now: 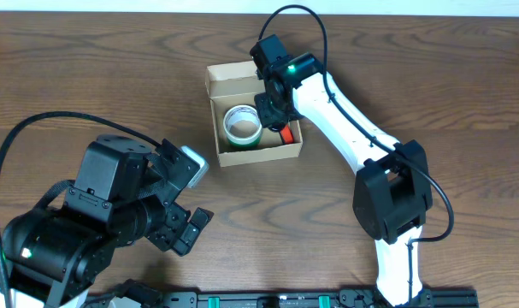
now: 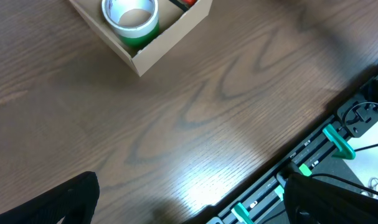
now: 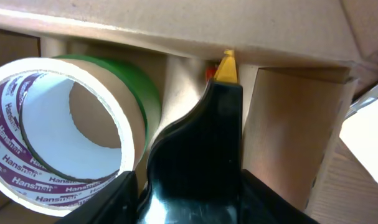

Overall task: Pack container
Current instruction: 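Release the key fob and move the right gripper over the red box cutter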

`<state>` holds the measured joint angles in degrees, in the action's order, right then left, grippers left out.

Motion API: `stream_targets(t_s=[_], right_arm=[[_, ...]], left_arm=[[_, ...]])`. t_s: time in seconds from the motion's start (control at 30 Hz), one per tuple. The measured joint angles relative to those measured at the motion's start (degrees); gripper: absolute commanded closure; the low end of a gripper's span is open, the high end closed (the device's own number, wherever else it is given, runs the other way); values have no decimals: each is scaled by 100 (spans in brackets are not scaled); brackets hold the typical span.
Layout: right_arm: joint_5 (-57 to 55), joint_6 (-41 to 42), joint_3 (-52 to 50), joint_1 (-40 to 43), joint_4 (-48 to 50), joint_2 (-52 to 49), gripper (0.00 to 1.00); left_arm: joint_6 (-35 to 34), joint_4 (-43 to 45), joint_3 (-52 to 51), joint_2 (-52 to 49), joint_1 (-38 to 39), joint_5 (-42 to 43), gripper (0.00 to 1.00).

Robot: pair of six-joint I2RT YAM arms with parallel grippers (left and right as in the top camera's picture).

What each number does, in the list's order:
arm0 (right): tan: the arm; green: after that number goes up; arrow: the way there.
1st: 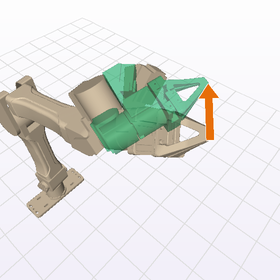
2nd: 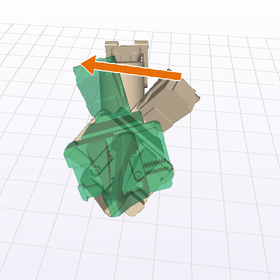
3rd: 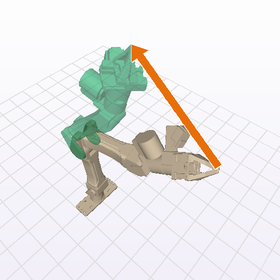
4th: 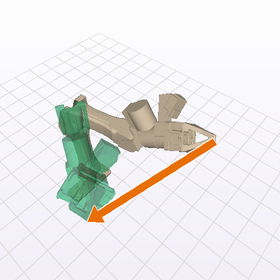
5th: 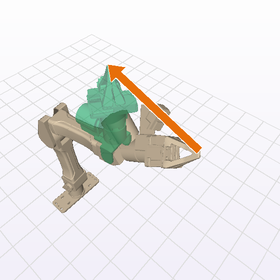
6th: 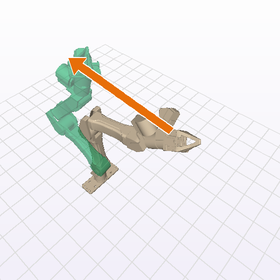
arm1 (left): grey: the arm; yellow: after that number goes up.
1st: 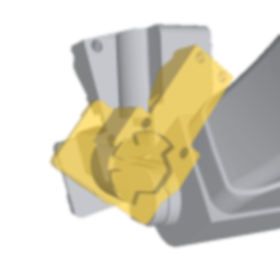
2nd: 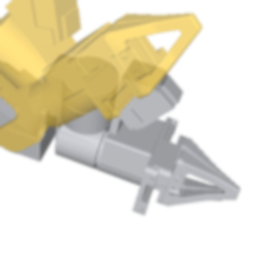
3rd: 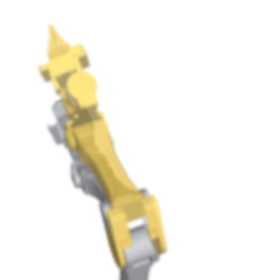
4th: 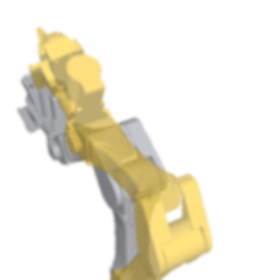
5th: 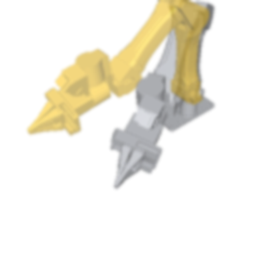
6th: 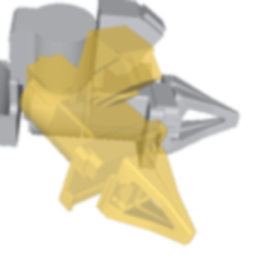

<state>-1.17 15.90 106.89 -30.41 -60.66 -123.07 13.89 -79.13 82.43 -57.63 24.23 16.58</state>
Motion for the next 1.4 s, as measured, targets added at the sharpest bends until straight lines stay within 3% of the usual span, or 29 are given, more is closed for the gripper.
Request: stream_targets(t_s=[0.13, 0.27, 0.4, 0.53, 0.73, 0.9, 1.03, 1.4], right_arm=[[83, 37, 267, 2, -348, 0, 27], [140, 15, 957, 17, -691, 33, 26], [-31, 13, 1648, 33, -1016, 273, 16], [-520, -13, 1945, 223, -1172, 748, 17], [-940, 39, 2004, 1252, -1832, 1060, 18], [-1034, 109, 1574, 2129, -2203, 1045, 18], [-1040, 11, 826, 2577, -1969, 1043, 19], [-588, -909, -1405, 2680, -680, 984, 20]], left_arm=[[0, 0, 0, 0, 0, 0, 5], [-2, 0, 0, 0, 0, 0, 5], [-2, -2, 0, 0, 0, 0, 5], [0, 0, 0, -2, 0, 2, 5], [-2, 0, 0, 0, 0, 0, 5], [-2, 0, 0, 0, 0, 0, 5], [-2, 2, 0, 0, 0, 0, 5], [-2, 2, 0, 0, 0, 0, 5]])
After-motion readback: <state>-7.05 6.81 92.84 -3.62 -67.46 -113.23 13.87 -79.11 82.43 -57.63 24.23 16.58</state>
